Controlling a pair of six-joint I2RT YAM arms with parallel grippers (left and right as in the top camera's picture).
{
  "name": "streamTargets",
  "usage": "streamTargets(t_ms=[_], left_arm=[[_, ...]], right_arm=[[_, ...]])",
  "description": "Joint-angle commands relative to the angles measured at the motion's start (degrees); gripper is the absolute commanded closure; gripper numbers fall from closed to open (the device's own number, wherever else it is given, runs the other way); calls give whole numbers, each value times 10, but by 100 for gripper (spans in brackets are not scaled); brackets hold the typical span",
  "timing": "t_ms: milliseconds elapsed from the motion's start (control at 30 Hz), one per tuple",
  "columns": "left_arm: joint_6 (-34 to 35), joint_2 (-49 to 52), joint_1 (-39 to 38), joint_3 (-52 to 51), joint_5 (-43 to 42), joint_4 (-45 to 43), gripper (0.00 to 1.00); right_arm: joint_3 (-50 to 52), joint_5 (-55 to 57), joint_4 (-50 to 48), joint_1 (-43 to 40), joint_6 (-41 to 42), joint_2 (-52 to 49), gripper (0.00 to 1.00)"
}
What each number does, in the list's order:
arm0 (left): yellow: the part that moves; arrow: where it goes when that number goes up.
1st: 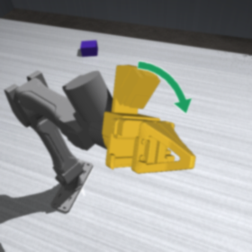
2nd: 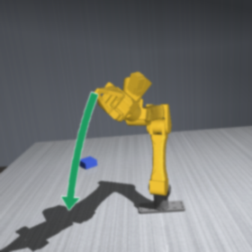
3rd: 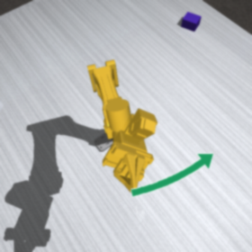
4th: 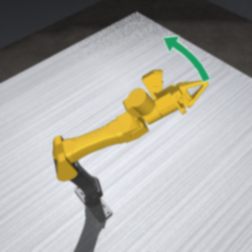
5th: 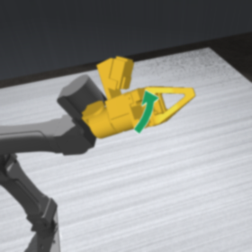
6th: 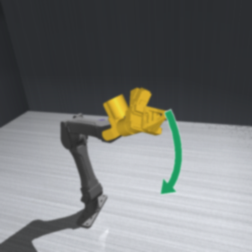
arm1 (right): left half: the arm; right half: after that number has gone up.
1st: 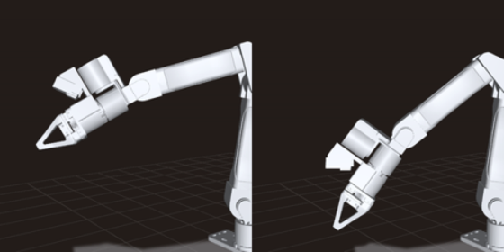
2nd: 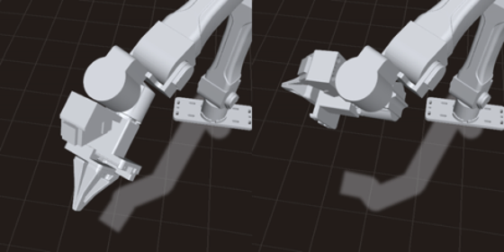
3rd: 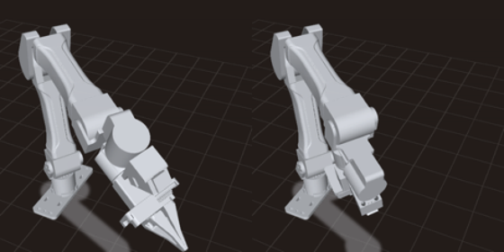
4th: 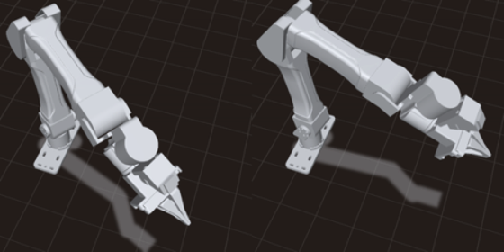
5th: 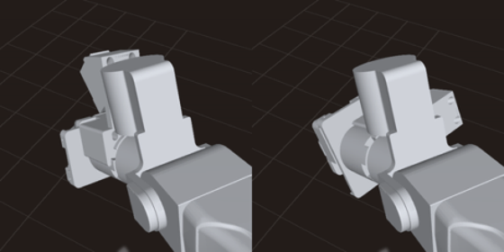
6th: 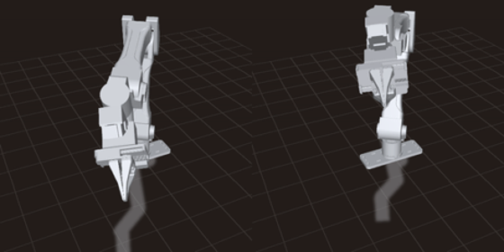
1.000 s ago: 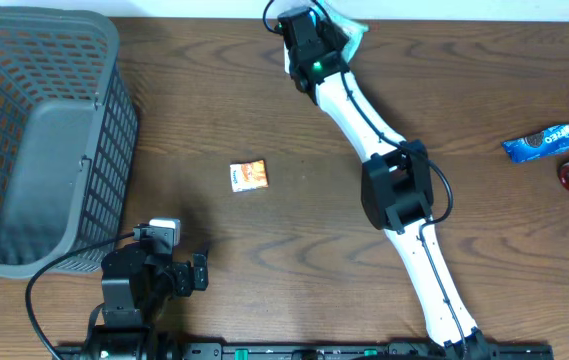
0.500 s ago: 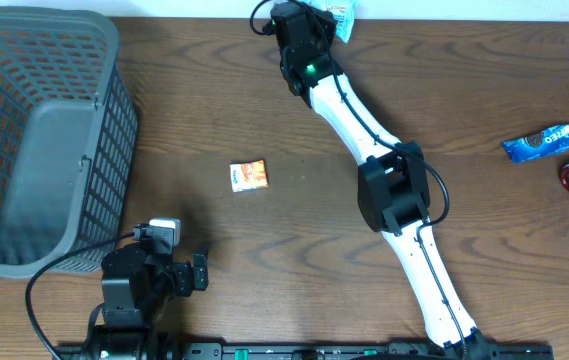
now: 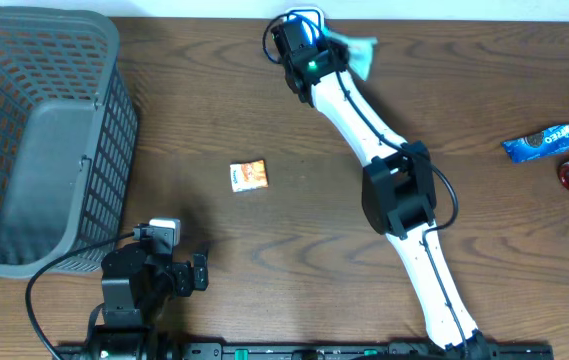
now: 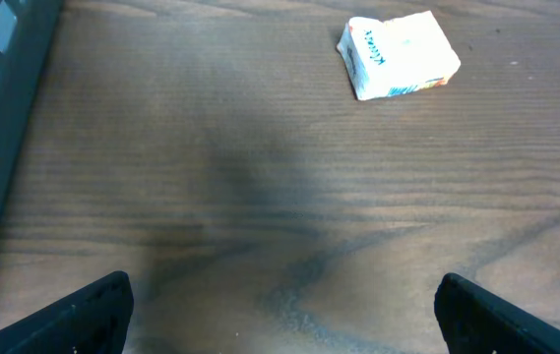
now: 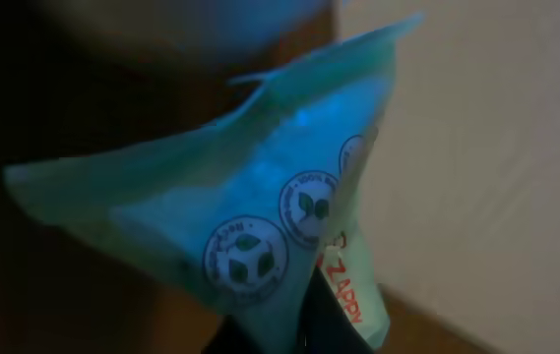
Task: Scan the item barcode
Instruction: 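Lift the wipes pack up to the white scanner, then carry the wipes pack right and release it beside the Oreo pack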
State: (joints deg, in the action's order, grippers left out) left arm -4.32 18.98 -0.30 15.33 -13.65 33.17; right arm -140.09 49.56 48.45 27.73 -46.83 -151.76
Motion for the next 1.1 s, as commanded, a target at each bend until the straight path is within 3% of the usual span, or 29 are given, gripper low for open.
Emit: streamTargets(t_ms=[0, 300, 367, 567, 700, 867, 1067], left_arm=[[1, 0, 0, -1, -7, 1, 2], [1, 0, 0, -1, -7, 1, 2], [1, 0, 0, -1, -7, 1, 2], [1, 0, 0, -1, -7, 1, 2], [1, 0, 0, -1, -7, 1, 2], [1, 0, 0, -1, -7, 1, 2], [1, 0, 0, -1, -7, 1, 2]], right_arm=[[-2, 43, 88, -13, 202, 57, 99], [3, -19, 461, -140, 720, 63, 99], [6, -52, 489, -179, 771, 63, 99], [42, -131, 455, -289, 775, 63, 98], [72, -169, 415, -351, 774, 63, 82], [94, -184, 407, -412, 775, 63, 99], [94, -182, 424, -478, 781, 64, 99]])
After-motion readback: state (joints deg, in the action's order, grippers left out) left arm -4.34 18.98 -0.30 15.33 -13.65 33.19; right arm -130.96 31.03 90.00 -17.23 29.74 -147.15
